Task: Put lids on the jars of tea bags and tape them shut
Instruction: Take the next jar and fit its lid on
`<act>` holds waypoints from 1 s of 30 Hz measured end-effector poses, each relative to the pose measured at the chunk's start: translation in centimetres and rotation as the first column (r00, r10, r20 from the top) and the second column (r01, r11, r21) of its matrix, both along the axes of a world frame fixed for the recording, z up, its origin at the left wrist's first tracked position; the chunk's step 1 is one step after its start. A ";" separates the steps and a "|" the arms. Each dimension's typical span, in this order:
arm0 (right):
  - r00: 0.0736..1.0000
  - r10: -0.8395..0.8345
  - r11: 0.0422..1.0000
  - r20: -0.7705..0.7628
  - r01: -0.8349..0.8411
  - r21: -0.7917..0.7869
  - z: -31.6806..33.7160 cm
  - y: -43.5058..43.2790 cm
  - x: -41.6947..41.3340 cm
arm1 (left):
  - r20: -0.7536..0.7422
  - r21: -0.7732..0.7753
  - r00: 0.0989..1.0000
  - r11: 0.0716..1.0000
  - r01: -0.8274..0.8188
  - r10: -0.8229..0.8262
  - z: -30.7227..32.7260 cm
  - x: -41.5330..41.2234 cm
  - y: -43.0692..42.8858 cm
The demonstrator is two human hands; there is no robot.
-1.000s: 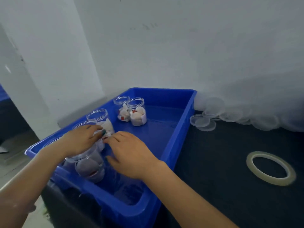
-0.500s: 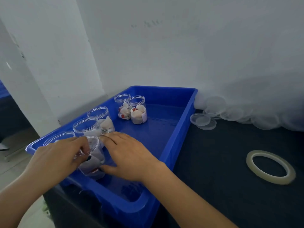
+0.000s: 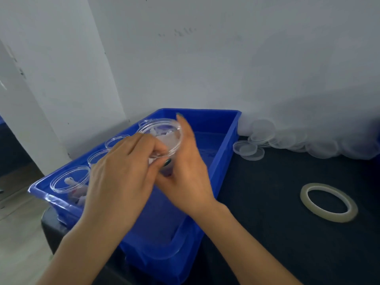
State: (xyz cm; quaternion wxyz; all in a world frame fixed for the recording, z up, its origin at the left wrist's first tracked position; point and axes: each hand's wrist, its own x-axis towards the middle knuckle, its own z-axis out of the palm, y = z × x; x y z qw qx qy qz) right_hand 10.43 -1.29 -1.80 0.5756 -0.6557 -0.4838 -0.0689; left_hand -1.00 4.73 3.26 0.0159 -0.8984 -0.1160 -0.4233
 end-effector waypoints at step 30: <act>0.901 -0.304 0.953 -0.309 0.286 -0.101 -11.8 -19.6 12.3 | -0.351 -0.634 0.830 0.762 0.130 -0.434 -17.1 27.0 -6.7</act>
